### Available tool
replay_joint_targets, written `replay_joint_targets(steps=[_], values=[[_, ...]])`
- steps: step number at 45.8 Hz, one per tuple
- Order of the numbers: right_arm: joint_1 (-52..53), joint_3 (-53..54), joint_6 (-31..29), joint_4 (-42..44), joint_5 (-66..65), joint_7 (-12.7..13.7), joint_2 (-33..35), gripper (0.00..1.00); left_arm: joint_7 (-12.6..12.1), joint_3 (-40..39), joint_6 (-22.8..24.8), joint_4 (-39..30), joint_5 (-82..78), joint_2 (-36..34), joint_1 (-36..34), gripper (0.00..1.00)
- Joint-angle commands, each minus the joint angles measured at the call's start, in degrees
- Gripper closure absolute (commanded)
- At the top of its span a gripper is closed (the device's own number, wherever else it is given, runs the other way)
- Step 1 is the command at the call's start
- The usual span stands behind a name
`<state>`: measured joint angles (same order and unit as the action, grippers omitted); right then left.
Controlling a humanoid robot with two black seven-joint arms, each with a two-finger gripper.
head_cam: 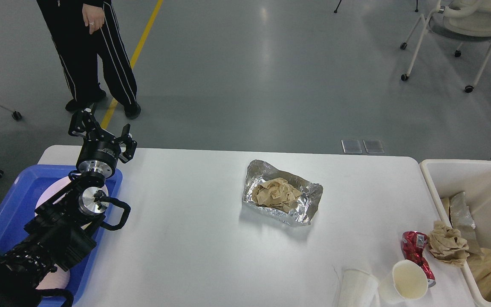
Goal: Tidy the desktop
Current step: 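Raise the right gripper out of the bin, then reach the right gripper to the foil food packet and grasp it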
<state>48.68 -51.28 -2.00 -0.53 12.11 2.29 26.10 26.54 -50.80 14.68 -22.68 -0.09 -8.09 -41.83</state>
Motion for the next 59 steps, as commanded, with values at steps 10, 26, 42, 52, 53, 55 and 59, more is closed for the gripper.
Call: replay_joint_targets(steps=[10,26,42,52,53,55,59], values=[[32.33,0.56,-1.08,-36.6,-3.31,-0.27,9.57,0.0,0.0,0.0,0.0,0.0,0.0,0.0,0.0,0.03],[64.68,-10.77,-8.37,-78.19,-14.04,-0.27,2.12,0.0,0.0,0.0,0.0,0.0,0.0,0.0,0.0,0.03],[60.76,-12.18,-8.02,-82.18,-12.99,-0.44,-7.99,0.0,0.0,0.0,0.0,0.0,0.0,0.0,0.0,0.03],[40.72,-8.32,-0.91,-69.7,-8.86,-0.53,-9.57,0.0,0.0,0.0,0.0,0.0,0.0,0.0,0.0,0.03],[39.31,-7.62,-0.55,-68.82,-8.86,-0.53,-10.01,0.0,0.0,0.0,0.0,0.0,0.0,0.0,0.0,0.03],[37.11,-6.74,-0.02,-67.32,-8.68,-0.53,-11.15,0.0,0.0,0.0,0.0,0.0,0.0,0.0,0.0,0.03],[34.29,-4.72,1.03,-64.42,-8.42,-0.62,-13.17,0.0,0.0,0.0,0.0,0.0,0.0,0.0,0.0,0.03]])
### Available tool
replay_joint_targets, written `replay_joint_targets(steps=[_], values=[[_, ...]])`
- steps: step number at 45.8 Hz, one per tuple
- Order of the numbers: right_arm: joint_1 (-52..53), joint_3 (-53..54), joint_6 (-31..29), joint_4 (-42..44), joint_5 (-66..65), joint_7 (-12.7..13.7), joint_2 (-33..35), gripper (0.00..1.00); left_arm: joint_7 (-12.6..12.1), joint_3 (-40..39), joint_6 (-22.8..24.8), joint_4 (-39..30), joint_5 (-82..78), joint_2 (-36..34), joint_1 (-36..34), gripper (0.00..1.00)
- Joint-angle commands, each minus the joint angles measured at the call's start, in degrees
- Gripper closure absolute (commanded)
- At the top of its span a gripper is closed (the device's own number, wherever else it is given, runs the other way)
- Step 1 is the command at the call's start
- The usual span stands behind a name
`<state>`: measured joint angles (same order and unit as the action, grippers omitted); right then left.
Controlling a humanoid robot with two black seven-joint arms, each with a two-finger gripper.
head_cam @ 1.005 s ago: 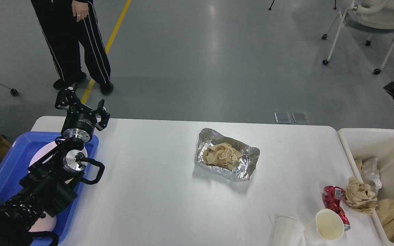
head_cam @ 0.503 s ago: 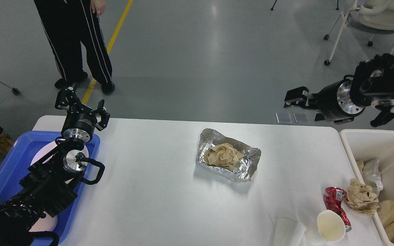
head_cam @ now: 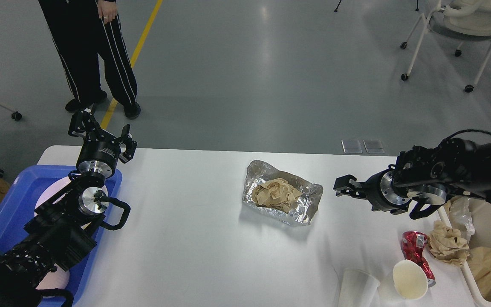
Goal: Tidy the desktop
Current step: 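Reach the right gripper to the foil food packet and grasp it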
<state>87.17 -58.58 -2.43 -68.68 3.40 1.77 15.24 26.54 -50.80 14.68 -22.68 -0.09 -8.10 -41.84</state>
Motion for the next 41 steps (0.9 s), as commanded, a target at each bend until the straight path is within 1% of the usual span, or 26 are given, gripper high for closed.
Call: replay_joint_targets(steps=[1,9,14,19,22,24,27,29,30,31,32,34,36,37,38,39,41], values=[[-4.64,3.2,1.64,4.25,0.29,-0.1,-2.85,0.0,0.0,0.0,0.0,0.0,0.0,0.01,0.0,0.03],[-6.83,5.23,1.99,7.06,4.06,-0.46,-7.33,0.0,0.0,0.0,0.0,0.0,0.0,0.01,0.0,0.03],[-9.82,5.23,2.78,11.72,4.51,-0.46,-10.58,0.0,0.0,0.0,0.0,0.0,0.0,0.01,0.0,0.03],[-12.72,5.23,3.4,15.68,4.51,-0.46,-12.08,0.0,0.0,0.0,0.0,0.0,0.0,0.01,0.0,0.03],[-14.57,5.23,4.27,17.52,4.51,-0.46,-12.17,0.02,0.0,0.0,0.0,0.0,0.0,0.01,0.0,0.03],[-15.54,5.23,5.41,18.14,4.51,-0.46,-12.34,0.05,0.0,0.0,0.0,0.0,0.0,0.01,0.0,0.03],[-16.77,5.23,7.44,18.93,4.51,-0.46,-13.13,0.13,0.0,0.0,0.0,0.0,0.0,0.1,0.0,0.03],[-17.56,5.23,8.23,19.63,4.51,-0.46,-13.57,0.22,0.0,0.0,0.0,0.0,0.0,0.01,0.0,0.03],[-18.08,5.23,8.58,20.07,4.59,-0.46,-13.75,0.28,0.0,0.0,0.0,0.0,0.0,0.01,0.0,0.03],[-18.7,5.32,9.11,20.69,4.6,-0.46,-13.84,0.41,0.0,0.0,0.0,0.0,0.0,0.01,0.0,0.03],[-19.14,5.32,9.11,21.04,4.6,-0.46,-13.93,0.52,0.0,0.0,0.0,0.0,0.0,0.01,0.0,0.03],[-19.58,5.32,9.2,21.48,4.77,-0.46,-13.93,0.7,0.0,0.0,0.0,0.0,0.0,0.01,0.0,0.03],[-19.93,5.32,9.2,21.66,5.3,-0.46,-13.93,0.83,0.0,0.0,0.0,0.0,0.0,0.01,0.0,0.03],[-19.93,5.41,9.11,21.66,5.65,-0.46,-13.93,0.87,0.0,0.0,0.0,0.0,0.0,0.01,0.0,0.03],[-19.85,5.41,9.2,21.57,6.0,-0.46,-14.01,0.95,0.0,0.0,0.0,0.0,0.0,0.01,0.0,0.03],[-19.85,5.49,9.2,21.48,6.35,-0.46,-14.19,1.0,0.0,0.0,0.0,0.0,0.0,0.01,0.0,0.03],[-19.93,6.02,9.55,21.48,7.23,-0.54,-14.36,1.0,0.0,0.0,0.0,0.0,0.0,0.01,0.0,0.03]])
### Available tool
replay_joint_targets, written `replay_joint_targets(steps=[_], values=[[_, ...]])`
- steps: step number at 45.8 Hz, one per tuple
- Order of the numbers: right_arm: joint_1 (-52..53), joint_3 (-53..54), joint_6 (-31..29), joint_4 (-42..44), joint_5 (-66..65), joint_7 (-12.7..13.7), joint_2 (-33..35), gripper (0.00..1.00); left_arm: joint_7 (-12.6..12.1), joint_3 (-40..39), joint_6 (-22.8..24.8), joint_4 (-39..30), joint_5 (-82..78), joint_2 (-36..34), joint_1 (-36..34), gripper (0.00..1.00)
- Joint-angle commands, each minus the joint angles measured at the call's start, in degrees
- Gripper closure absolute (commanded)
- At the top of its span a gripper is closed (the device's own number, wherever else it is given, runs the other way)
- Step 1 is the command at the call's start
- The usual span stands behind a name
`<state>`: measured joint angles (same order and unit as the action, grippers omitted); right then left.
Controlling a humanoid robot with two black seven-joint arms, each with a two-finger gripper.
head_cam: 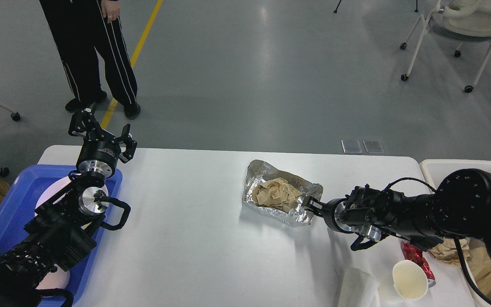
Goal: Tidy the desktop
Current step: 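Reach the right gripper to the foil food packet and grasp it, then lift the foil packet and carry it over the white bin, release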
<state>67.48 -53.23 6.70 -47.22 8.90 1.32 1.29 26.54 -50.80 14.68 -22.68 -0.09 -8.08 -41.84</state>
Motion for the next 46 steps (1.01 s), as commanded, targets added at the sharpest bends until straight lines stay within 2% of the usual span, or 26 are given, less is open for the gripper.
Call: replay_joint_targets(steps=[1,12,18,24,38,41,46], values=[[-0.16,1.11,0.76,-0.24,2.26,-0.09,-0.33,1.0,0.0,0.0,0.0,0.0,0.0,-0.01,0.0,0.03],[0.37,2.52,1.56,-2.08,2.62,-0.62,-0.15,1.0,0.0,0.0,0.0,0.0,0.0,0.08,0.0,0.03],[2.21,2.52,1.56,-6.38,2.62,-0.62,1.08,1.0,0.0,0.0,0.0,0.0,0.0,0.08,0.0,0.03],[7.21,2.43,1.65,-13.94,2.44,-0.62,5.47,1.0,0.0,0.0,0.0,0.0,0.0,0.08,0.0,0.03],[31.46,1.64,-0.46,-37.05,1.74,-0.7,22.86,1.0,0.0,0.0,0.0,0.0,0.0,-0.01,0.0,0.03],[37.88,0.85,-3.7,-41.27,1.65,-0.62,25.86,1.0,0.0,0.0,0.0,0.0,0.0,-0.01,0.0,0.03],[50.18,-1.78,-12.75,-46.46,1.65,-0.62,28.24,1.0,0.0,0.0,0.0,0.0,0.0,-0.01,0.0,0.03]])
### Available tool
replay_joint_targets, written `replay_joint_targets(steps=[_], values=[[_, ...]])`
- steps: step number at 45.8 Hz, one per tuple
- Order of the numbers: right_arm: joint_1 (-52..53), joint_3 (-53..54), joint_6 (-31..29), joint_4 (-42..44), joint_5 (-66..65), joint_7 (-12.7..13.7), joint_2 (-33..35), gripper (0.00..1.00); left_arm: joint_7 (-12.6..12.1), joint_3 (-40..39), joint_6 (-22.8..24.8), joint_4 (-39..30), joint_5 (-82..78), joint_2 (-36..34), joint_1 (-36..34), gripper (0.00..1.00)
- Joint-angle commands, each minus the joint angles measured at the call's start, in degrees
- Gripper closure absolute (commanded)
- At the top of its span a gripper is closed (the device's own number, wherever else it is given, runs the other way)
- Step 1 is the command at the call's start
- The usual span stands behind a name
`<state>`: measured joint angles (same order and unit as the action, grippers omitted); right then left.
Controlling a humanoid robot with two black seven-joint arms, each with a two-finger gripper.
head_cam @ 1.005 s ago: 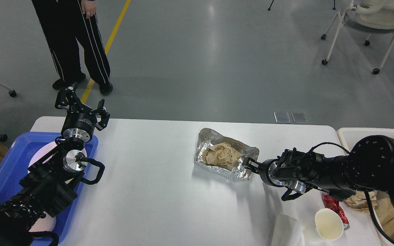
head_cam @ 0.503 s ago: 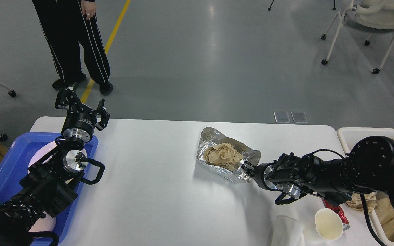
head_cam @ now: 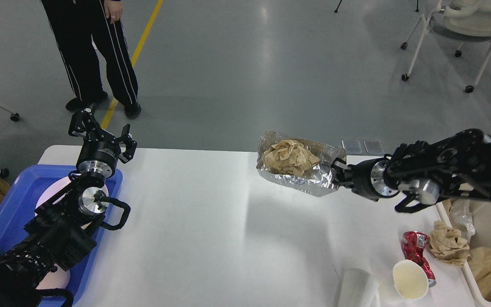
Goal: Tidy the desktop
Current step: 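Lift the foil packet and carry it over the white bin, release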
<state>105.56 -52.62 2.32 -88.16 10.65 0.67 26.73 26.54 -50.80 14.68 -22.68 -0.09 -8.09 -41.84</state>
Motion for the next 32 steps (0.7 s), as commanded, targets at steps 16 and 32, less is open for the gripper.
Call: replay_joint_targets(steps=[16,32], values=[[28.12,-5.64,-22.37,-8.7,-1.41,0.21,1.22,1.0,0.0,0.0,0.0,0.0,0.0,0.0,0.0,0.03],[1.6,-16.99,-18.93,28.71,-10.73,0.03,14.58,1.0,0.0,0.0,0.0,0.0,0.0,0.0,0.0,0.03]])
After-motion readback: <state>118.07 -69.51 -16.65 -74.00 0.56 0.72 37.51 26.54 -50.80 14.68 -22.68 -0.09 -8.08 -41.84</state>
